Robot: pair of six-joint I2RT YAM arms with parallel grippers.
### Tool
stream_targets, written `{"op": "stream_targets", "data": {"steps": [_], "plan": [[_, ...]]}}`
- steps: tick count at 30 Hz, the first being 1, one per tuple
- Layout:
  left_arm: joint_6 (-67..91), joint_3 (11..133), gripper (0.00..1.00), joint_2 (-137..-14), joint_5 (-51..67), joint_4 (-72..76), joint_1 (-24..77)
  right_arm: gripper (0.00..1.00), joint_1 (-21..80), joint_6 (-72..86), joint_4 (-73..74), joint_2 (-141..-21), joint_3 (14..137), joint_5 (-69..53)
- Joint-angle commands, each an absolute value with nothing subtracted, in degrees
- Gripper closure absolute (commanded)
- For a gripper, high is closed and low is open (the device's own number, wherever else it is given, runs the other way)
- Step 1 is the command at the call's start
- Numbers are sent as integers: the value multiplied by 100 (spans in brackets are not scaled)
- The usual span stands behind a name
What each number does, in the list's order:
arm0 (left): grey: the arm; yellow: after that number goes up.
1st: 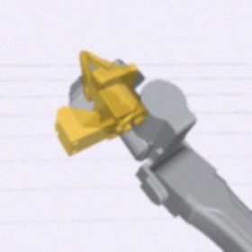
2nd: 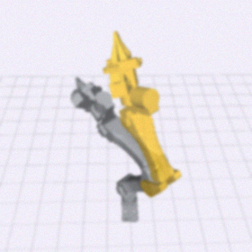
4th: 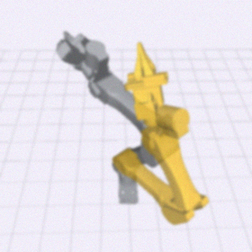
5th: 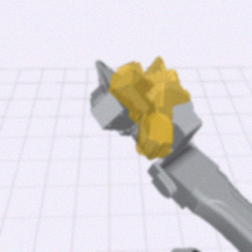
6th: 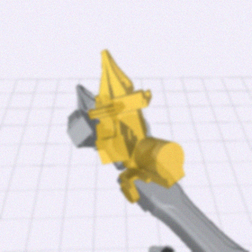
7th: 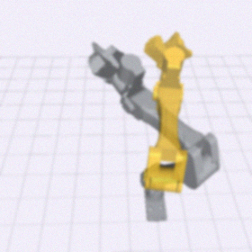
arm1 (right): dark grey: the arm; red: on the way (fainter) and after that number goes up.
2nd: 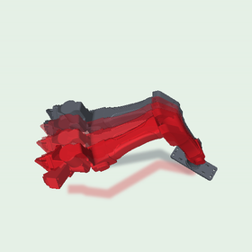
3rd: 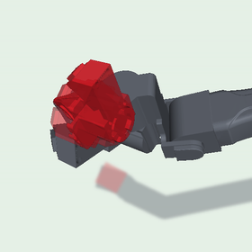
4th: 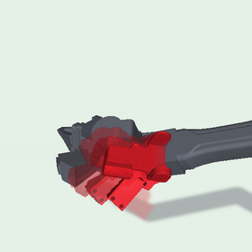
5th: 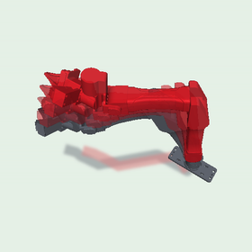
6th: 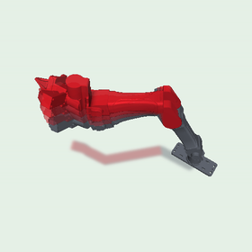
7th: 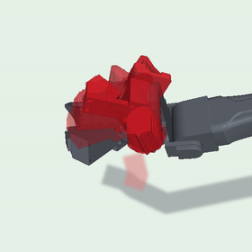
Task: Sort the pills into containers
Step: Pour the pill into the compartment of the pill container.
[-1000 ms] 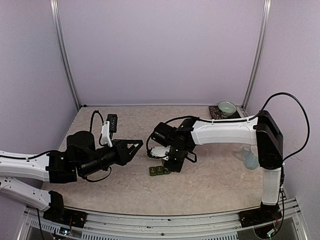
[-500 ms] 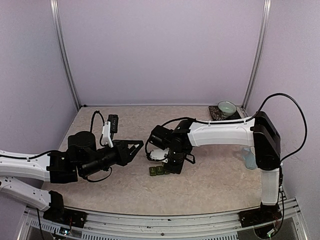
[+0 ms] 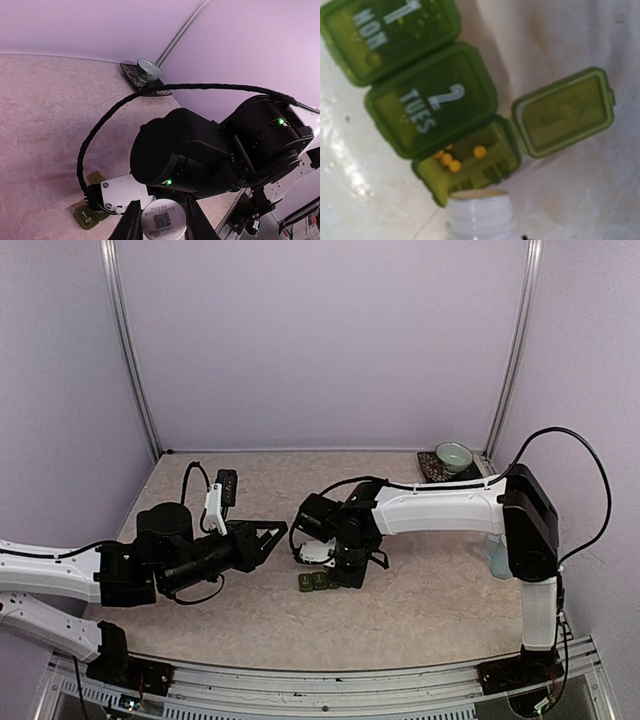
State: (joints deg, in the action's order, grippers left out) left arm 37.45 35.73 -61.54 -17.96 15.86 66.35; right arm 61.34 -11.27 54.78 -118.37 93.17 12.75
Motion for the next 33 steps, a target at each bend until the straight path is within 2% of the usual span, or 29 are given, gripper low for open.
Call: {"op": "stream_targets", "data": {"steps": [1,33], "plan": [[3756,3645,85,-6208,-1707,1742,6633,100,6278,-1239,5579,-11983,9520,1430],[3819,3568,85,-6221,-1714,1828,6672,100,6569,-1663,5415,-12061,9334,2357]]}}
